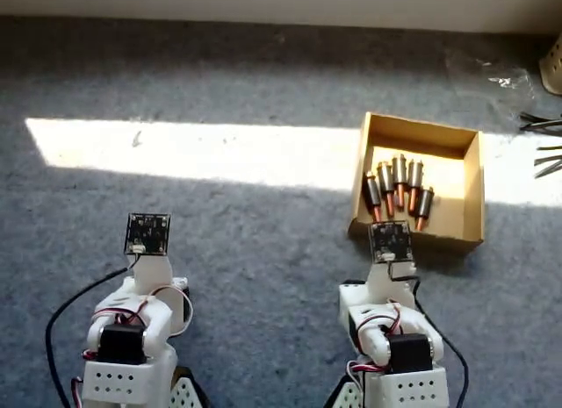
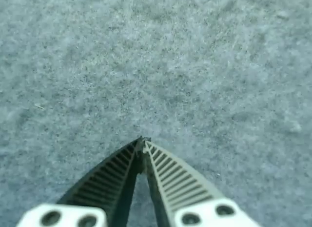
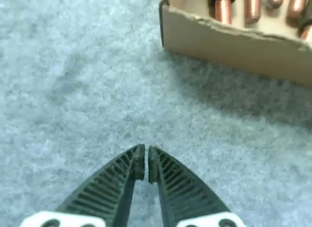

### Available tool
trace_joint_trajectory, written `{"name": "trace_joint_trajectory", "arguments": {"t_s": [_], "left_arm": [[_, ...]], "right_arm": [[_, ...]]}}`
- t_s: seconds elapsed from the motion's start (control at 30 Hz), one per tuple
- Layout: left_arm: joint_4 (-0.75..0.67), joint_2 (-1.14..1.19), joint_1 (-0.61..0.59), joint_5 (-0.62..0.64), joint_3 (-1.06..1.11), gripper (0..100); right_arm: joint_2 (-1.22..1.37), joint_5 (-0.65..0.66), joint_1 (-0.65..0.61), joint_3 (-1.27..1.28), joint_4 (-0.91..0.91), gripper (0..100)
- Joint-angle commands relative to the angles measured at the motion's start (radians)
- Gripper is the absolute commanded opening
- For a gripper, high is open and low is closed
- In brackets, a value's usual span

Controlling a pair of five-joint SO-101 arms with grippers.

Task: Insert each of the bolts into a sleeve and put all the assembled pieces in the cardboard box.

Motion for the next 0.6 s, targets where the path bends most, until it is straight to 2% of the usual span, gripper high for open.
{"name": "trace_joint_trajectory", "arguments": {"t_s": [0.0,0.57], "left_arm": [[0.006,-0.001,0.012,-0.003,0.024,1],[0.006,-0.001,0.013,-0.003,0.024,1]], "right_arm": [[-0.007,-0.048,-0.008,0.14,0.007,0.5],[-0.007,-0.029,-0.01,0.14,0.007,0.5]]}}
